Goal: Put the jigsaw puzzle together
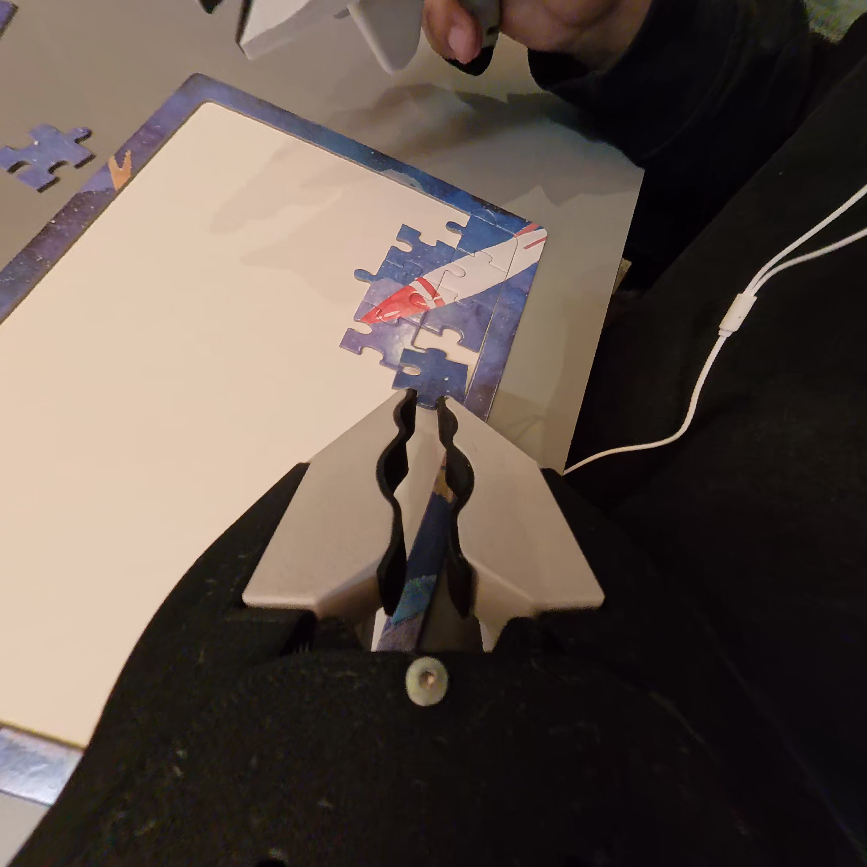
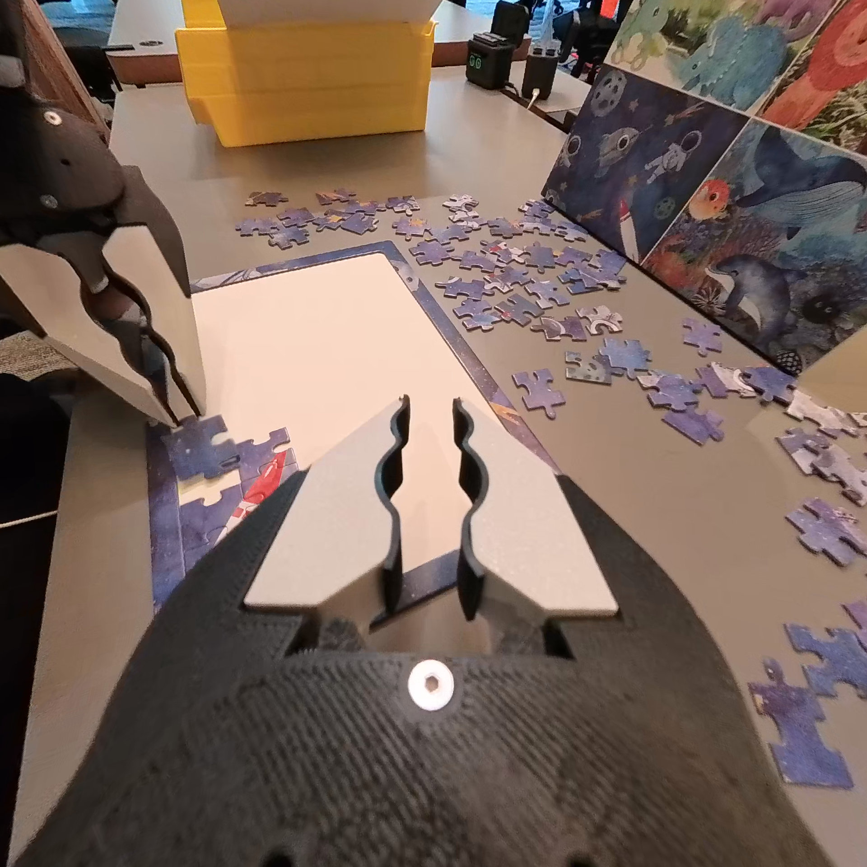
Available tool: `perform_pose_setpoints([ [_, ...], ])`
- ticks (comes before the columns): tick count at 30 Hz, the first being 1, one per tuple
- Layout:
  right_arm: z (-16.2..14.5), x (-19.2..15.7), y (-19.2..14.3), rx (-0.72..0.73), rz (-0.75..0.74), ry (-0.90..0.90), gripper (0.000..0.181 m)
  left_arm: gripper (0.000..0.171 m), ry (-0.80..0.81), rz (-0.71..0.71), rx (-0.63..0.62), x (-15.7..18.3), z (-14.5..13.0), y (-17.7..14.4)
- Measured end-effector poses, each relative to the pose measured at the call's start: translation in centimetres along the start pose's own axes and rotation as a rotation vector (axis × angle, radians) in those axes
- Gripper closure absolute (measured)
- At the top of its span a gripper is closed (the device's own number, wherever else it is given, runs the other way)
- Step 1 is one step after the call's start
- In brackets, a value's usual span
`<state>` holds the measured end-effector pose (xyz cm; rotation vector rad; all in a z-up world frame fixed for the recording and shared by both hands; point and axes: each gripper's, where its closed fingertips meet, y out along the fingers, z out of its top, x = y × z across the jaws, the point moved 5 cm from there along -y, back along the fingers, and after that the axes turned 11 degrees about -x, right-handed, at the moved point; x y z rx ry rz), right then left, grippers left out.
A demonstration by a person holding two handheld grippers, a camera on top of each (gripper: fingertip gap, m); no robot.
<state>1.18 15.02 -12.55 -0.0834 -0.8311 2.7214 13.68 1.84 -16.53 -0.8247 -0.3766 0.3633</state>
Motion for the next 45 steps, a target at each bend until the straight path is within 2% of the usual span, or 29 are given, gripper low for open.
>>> perform_pose_setpoints([
  [7,0.0,0.2,0.0,0.003,-0.001,0.015,0.165,0.171,0.014,-0.024,0.109,0.4,1.9,-0.4],
  [14,0.0,0.2,-0.2,0.01,0.001,0.02,0.165,0.166,0.013,0.019,0.039,-0.1,1.6,0.4],
  [16,0.0,0.1,-0.1,0.006,0.002,0.018,0.165,0.155,-0.004,0.04,0.019,-0.4,1.2,0.4],
  [18,0.0,0.0,0.0,0.0,0.004,0.013,0.164,0.118,-0.026,0.097,0.027,-0.8,1.1,0.5],
  [20,0.0,-0.1,0.1,-0.003,0.004,0.008,0.164,0.107,-0.022,0.119,0.053,-0.6,1.2,0.6],
  [22,0.0,-0.1,0.1,-0.003,0.004,0.009,0.164,0.107,-0.026,0.12,0.037,-0.2,1.3,0.9],
  [25,0.0,-0.1,0.0,-0.001,0.005,0.014,0.164,0.122,-0.044,0.173,-0.019,-0.4,1.0,1.4],
  [29,0.0,-0.1,0.0,0.002,0.004,0.016,0.164,0.119,-0.085,0.167,-0.023,0.1,1.2,1.7],
  [33,0.0,0.0,0.0,0.002,0.001,0.017,0.164,0.12,-0.088,0.249,-0.075,0.1,0.8,2.3],
  [39,0.1,0.0,-0.1,0.013,-0.006,0.019,0.165,0.14,-0.095,0.237,-0.062,0.4,1.0,2.4],
  [45,0.1,0.0,-0.1,0.013,-0.013,0.017,0.165,0.141,-0.078,0.241,-0.052,0.7,0.9,2.2],
])
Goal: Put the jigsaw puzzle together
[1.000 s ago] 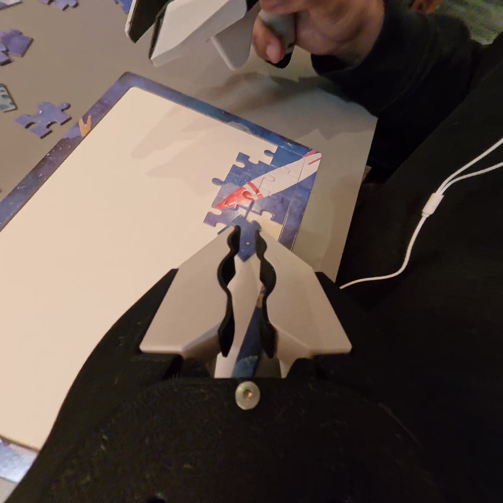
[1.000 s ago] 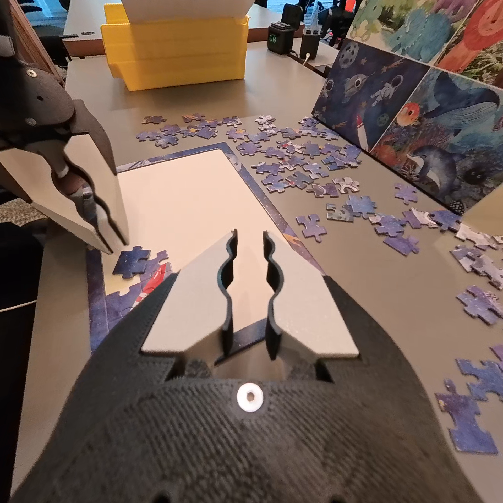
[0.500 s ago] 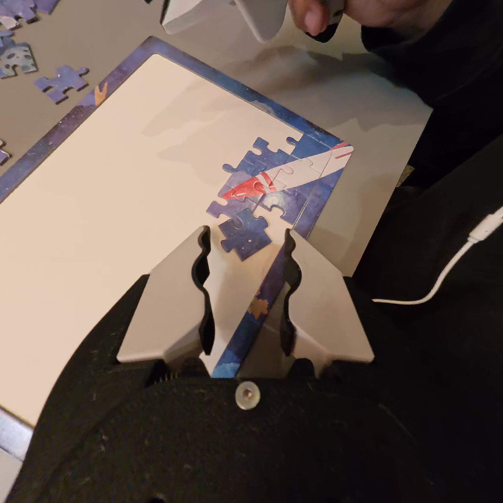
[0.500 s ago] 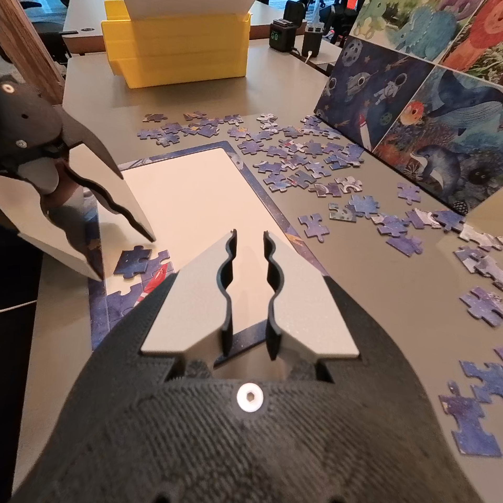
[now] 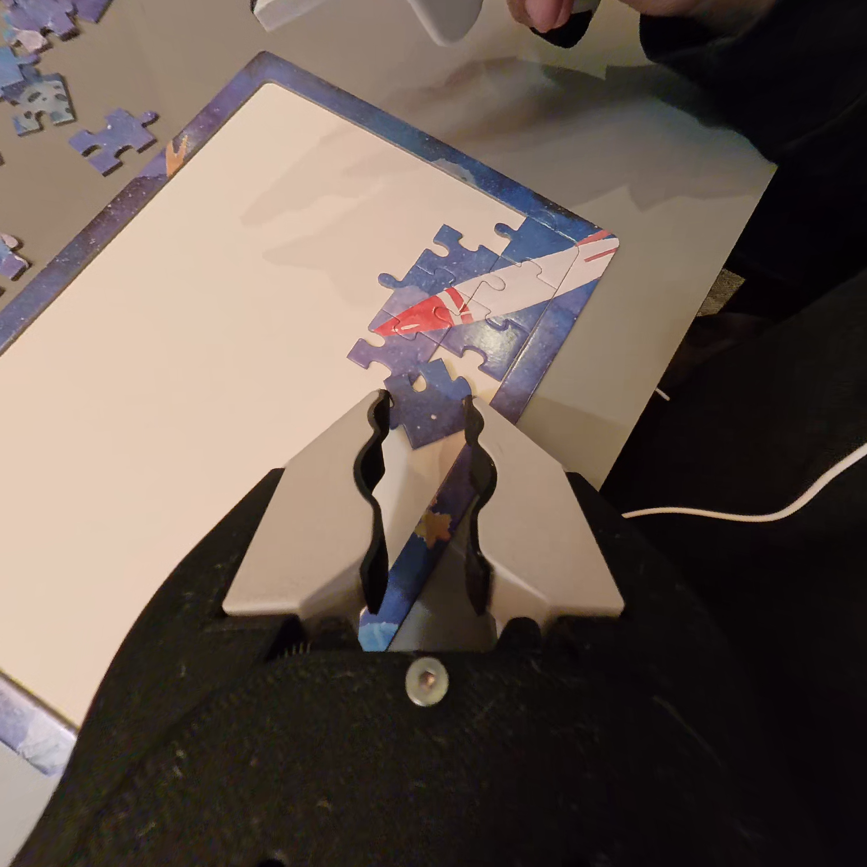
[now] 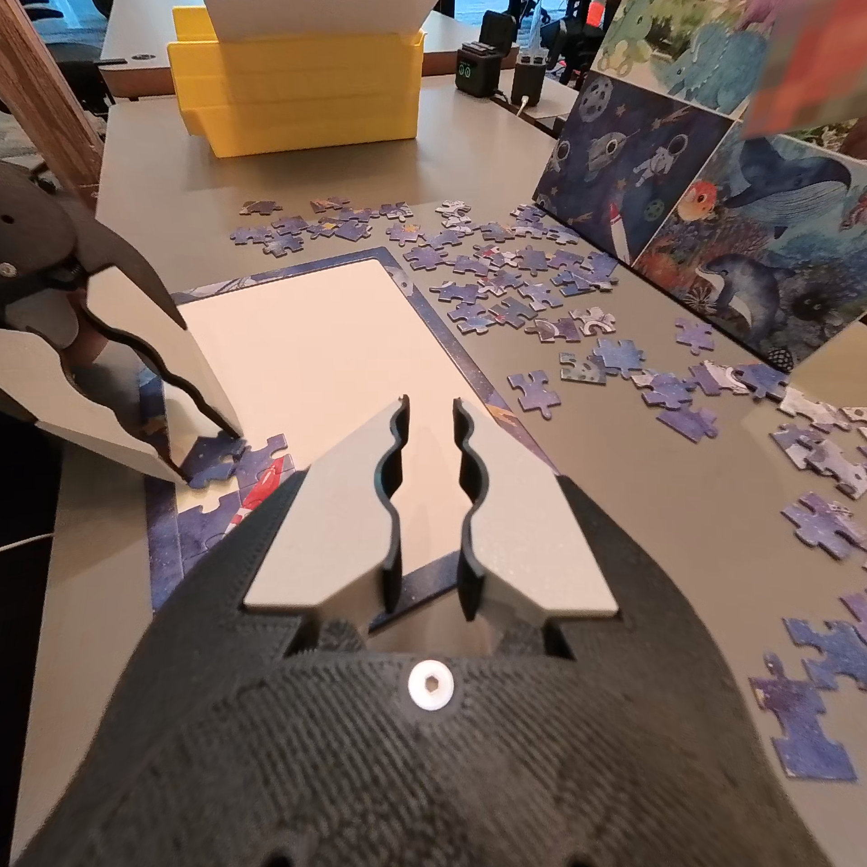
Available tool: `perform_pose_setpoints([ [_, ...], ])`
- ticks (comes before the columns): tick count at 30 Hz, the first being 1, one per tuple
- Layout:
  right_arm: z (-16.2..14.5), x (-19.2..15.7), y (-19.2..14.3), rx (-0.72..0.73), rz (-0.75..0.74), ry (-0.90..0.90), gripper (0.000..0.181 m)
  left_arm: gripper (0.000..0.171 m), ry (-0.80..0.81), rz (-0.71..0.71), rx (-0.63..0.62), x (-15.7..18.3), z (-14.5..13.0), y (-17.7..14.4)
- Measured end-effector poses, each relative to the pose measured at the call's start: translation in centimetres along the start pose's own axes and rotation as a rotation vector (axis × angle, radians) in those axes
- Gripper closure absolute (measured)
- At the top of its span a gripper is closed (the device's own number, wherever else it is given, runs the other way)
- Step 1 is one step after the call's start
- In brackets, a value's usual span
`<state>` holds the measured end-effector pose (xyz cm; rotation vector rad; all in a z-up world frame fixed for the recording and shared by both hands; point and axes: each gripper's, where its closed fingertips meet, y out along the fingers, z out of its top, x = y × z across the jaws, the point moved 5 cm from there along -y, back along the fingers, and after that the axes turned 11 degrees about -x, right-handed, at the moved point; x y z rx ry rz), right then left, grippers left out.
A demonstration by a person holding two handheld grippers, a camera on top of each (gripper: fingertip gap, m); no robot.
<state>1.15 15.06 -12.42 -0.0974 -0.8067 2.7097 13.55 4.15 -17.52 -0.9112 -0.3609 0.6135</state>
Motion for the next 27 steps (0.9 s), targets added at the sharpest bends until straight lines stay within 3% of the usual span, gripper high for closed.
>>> perform_pose_setpoints([
  [4,0.1,-0.1,-0.1,0.002,-0.005,-0.017,0.165,0.141,-0.005,0.017,0.061,-0.3,0.8,-0.9],
  [8,0.5,-1.1,-1.0,0.069,0.026,-0.071,0.15,0.141,-0.148,-0.017,0.244,-1.9,2.9,-2.3],
  [10,0.8,-1.5,-1.7,0.137,0.019,-0.072,0.136,0.142,-0.268,-0.101,0.397,-3.0,4.2,-3.1],
  [13,0.9,-2.8,-2.7,0.212,0.049,-0.085,0.13,0.142,-0.453,-0.281,0.613,-4.6,5.5,-4.1],
  [17,1.8,-4.7,-3.6,0.267,-0.113,-0.23,0.138,0.142,-0.673,-0.588,0.804,-5.2,6.7,-4.7],
  [20,2.6,-6.5,-3.7,0.331,-0.163,-0.285,0.139,0.142,-0.753,-0.721,0.859,-4.7,7.4,-4.3],
  [23,2.8,-7.4,-2.8,0.331,-0.185,-0.263,0.137,0.142,-0.756,-0.743,0.88,-3.9,8.2,-4.1],
  [27,2.7,-7.0,-2.7,0.326,-0.221,-0.225,0.148,0.143,-0.721,-0.72,0.884,-3.0,8.8,-3.9],
])
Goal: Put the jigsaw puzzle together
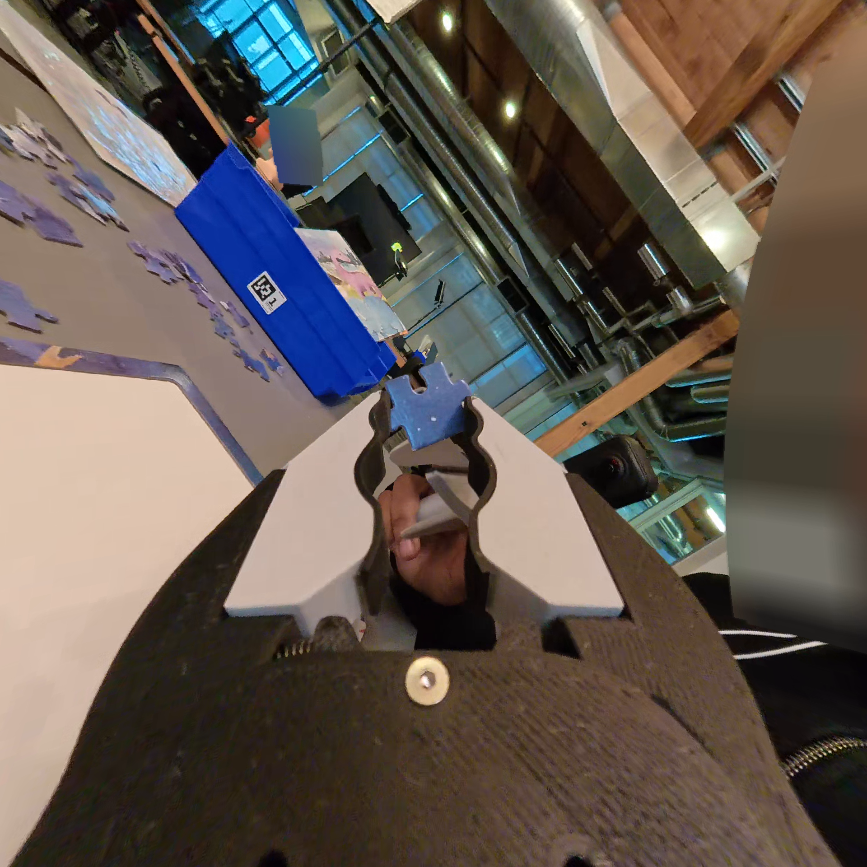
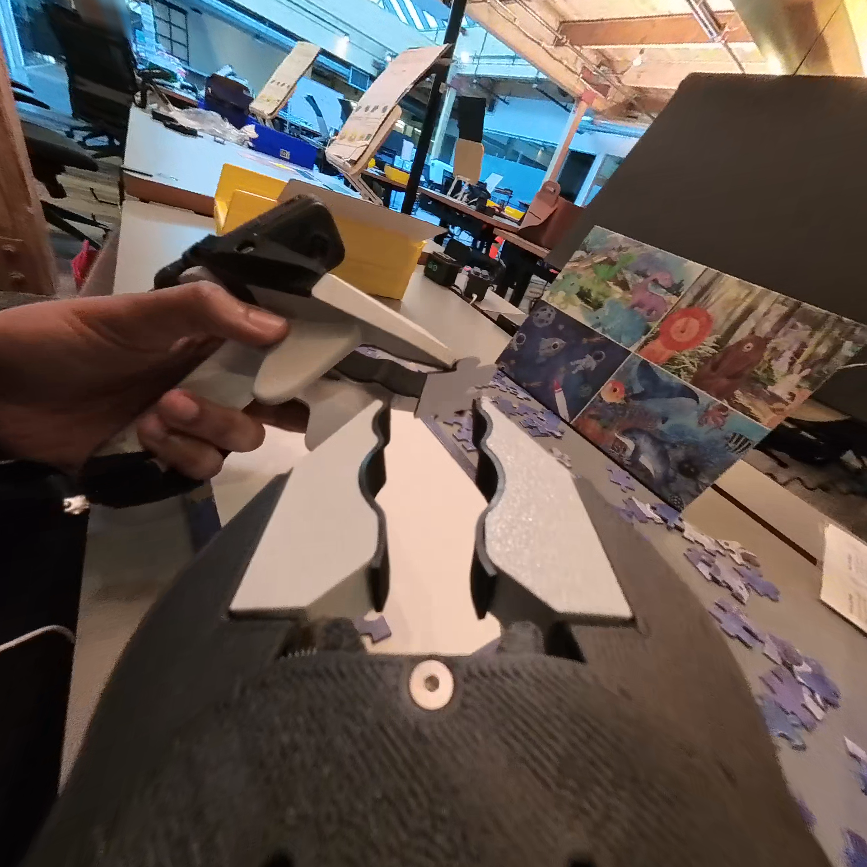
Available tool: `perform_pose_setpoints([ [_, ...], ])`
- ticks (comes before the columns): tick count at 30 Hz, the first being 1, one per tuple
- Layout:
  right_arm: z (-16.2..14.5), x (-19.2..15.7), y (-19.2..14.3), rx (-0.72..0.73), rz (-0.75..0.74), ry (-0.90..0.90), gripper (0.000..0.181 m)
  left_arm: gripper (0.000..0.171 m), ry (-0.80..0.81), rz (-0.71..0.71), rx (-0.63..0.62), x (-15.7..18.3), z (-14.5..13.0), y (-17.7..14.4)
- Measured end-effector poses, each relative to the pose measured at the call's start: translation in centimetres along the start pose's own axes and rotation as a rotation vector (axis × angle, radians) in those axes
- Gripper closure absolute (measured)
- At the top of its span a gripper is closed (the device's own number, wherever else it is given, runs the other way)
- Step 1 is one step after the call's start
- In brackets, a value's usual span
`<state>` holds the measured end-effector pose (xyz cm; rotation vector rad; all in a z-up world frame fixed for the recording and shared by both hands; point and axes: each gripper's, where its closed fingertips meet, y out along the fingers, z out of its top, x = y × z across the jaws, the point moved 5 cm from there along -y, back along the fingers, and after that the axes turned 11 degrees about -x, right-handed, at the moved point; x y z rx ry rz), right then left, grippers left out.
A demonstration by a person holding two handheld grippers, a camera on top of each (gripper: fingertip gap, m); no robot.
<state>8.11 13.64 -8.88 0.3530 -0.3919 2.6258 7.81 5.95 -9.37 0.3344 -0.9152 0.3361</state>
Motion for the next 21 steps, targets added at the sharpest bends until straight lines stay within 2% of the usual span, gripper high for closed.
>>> perform_pose_setpoints([
  [3,0.0,0.4,-0.5,0.029,0.072,0.053,0.17,0.142,-0.003,-0.01,-0.014,0.1,-0.3,0.3],
  [5,0.0,0.6,-0.8,0.035,0.147,0.093,0.175,0.142,-0.015,-0.031,-0.017,0.1,-0.4,0.3],
  [13,-0.8,3.5,-2.1,0.112,0.357,0.367,0.181,0.147,-0.047,-0.055,-0.068,-0.5,-1.0,0.2],
  [17,-2.6,5.0,-1.8,0.061,0.434,0.57,0.181,0.147,-0.044,-0.042,-0.066,-0.9,-0.9,-0.2],
  [21,-4.1,5.4,-1.5,0.037,0.613,0.817,0.181,0.144,0.019,0.017,-0.123,-1.1,-1.0,-0.1],
])
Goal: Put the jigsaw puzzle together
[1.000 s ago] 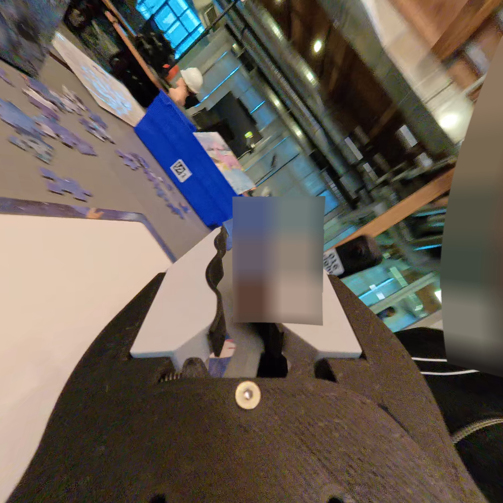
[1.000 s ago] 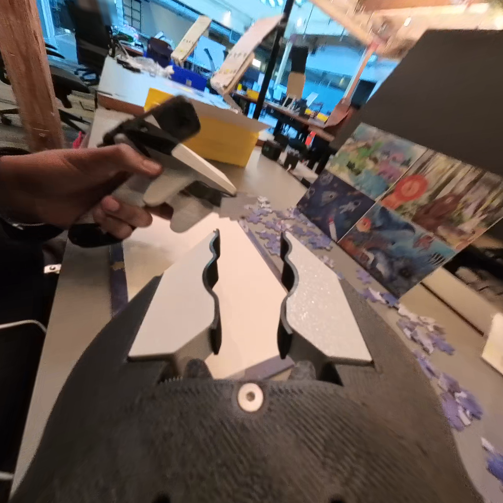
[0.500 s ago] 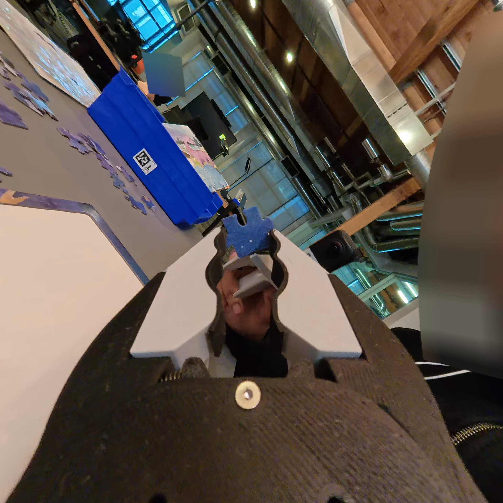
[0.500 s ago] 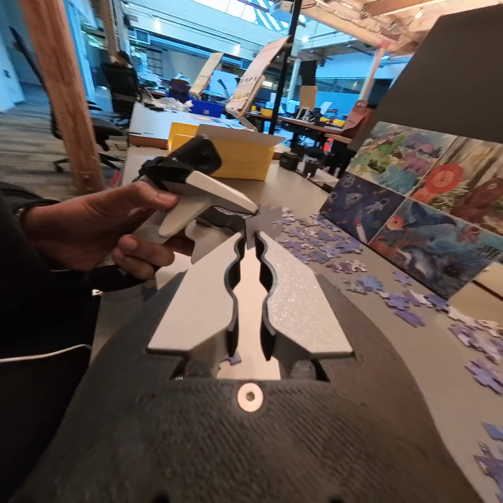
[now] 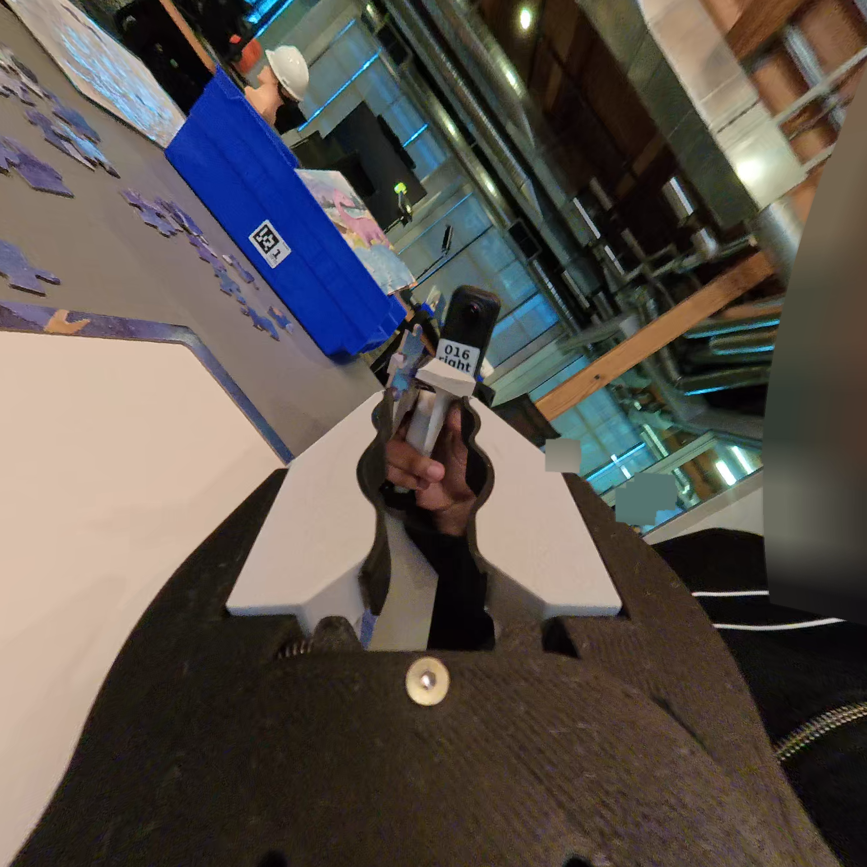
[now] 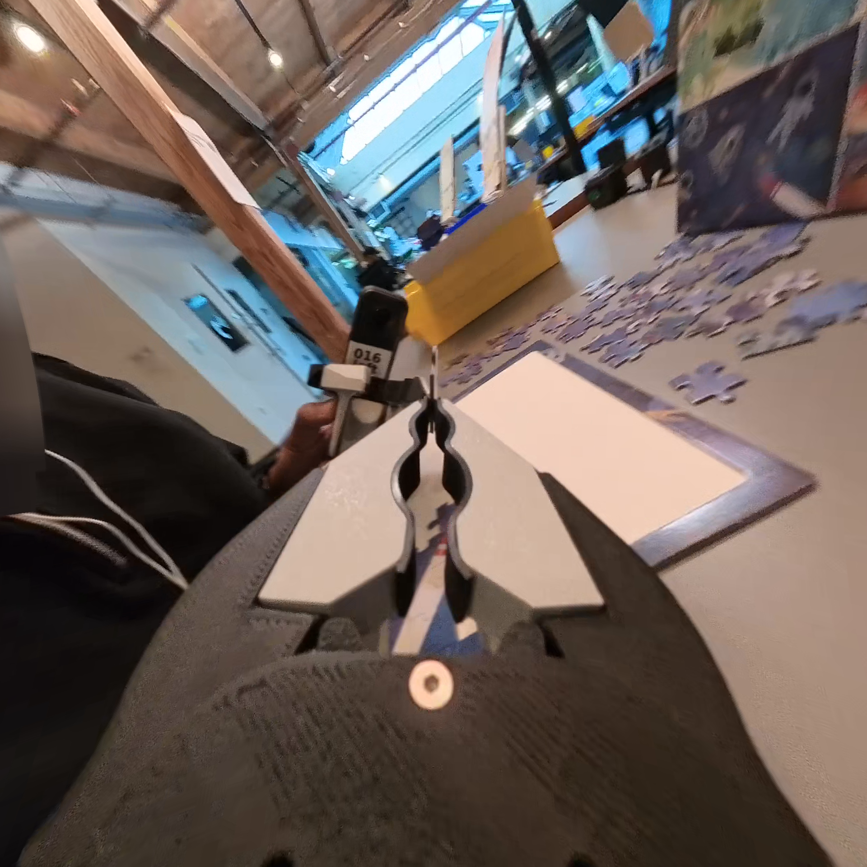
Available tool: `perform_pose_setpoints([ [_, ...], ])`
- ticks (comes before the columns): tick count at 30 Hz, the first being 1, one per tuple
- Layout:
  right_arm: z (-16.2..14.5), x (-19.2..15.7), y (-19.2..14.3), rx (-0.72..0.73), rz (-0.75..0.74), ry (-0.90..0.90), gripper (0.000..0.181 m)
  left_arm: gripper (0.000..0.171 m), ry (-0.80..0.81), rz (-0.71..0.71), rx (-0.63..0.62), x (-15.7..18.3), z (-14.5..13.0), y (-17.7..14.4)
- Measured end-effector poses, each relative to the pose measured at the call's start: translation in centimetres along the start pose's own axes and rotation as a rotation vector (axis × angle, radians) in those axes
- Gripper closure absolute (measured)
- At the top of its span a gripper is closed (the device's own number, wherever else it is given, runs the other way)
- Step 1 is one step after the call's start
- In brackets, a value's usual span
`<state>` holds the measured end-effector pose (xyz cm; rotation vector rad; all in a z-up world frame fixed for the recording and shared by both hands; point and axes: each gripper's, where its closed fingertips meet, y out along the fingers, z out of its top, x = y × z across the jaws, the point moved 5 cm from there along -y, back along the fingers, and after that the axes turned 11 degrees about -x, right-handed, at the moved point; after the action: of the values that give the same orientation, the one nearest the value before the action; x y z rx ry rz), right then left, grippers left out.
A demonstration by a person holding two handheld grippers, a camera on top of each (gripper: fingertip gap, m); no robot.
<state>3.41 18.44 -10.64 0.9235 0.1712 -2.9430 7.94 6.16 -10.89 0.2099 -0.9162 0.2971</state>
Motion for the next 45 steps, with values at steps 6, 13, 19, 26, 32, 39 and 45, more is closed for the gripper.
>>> perform_pose_setpoints([
  [6,-0.9,-0.3,0.8,-0.066,0.1,0.067,0.181,0.143,0.073,0.063,-0.068,-0.3,-0.2,0.6],
  [13,-1.0,-0.4,0.8,-0.07,0.123,0.082,0.181,0.17,0.037,0.013,-0.128,-0.5,-1.1,1.1],
  [19,-0.9,-0.4,0.8,-0.063,0.125,0.084,0.181,0.171,0.042,0.022,-0.161,-0.6,-1.5,1.4],
  [26,-0.9,-0.5,0.8,-0.059,0.134,0.083,0.181,0.171,0.026,0.008,-0.223,-0.6,-2.4,2.2],
  [32,-0.9,-0.5,0.8,-0.054,0.136,0.083,0.181,0.171,0.029,0.007,-0.229,-0.5,-2.4,2.3],
  [39,-0.9,-0.4,0.8,-0.058,0.12,0.077,0.181,0.171,0.034,0.019,-0.201,-0.7,-1.8,1.7],
  [45,-0.7,-0.1,0.4,-0.039,0.098,0.085,0.181,0.167,0.086,0.102,-0.152,-1.4,-0.3,-0.4],
])
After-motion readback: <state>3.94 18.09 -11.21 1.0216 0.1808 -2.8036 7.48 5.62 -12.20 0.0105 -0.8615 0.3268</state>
